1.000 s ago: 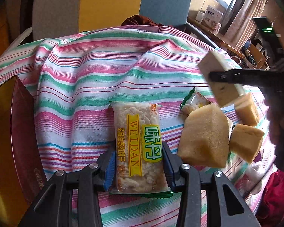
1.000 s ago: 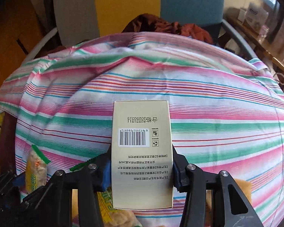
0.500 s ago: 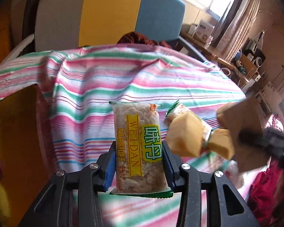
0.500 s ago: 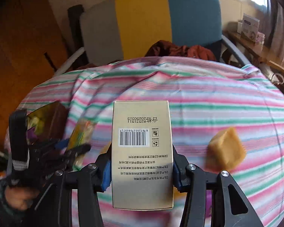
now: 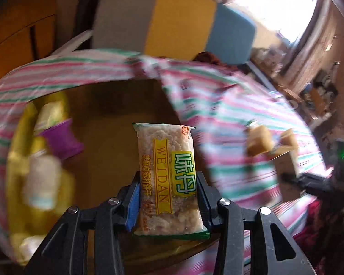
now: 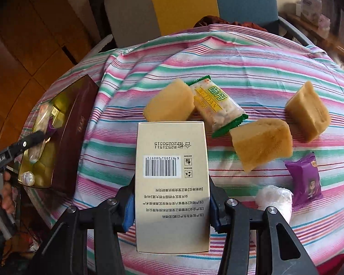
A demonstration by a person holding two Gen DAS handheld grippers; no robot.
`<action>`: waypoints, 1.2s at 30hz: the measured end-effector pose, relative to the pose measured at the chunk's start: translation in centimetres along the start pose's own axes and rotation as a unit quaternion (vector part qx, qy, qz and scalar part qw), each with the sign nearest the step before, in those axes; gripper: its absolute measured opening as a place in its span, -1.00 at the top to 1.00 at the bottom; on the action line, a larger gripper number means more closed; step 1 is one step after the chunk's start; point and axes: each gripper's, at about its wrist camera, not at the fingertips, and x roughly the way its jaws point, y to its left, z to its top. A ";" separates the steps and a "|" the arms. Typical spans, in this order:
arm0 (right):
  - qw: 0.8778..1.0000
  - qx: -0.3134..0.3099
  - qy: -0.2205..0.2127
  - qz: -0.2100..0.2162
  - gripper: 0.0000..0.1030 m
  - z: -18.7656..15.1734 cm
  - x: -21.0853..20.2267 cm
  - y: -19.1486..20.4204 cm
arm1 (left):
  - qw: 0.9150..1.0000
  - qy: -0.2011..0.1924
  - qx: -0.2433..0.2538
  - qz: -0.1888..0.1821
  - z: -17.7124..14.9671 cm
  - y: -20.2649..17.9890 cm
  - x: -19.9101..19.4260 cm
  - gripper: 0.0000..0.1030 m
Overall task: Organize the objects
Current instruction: 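Carry the WEIDAN bar into the gold tray and open the left gripper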
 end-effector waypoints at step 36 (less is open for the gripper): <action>0.999 0.006 -0.034 -0.003 0.02 -0.5 -2.7 1.0 | 0.991 -0.010 -0.052 0.123 -3.8 7.4 -2.5 0.01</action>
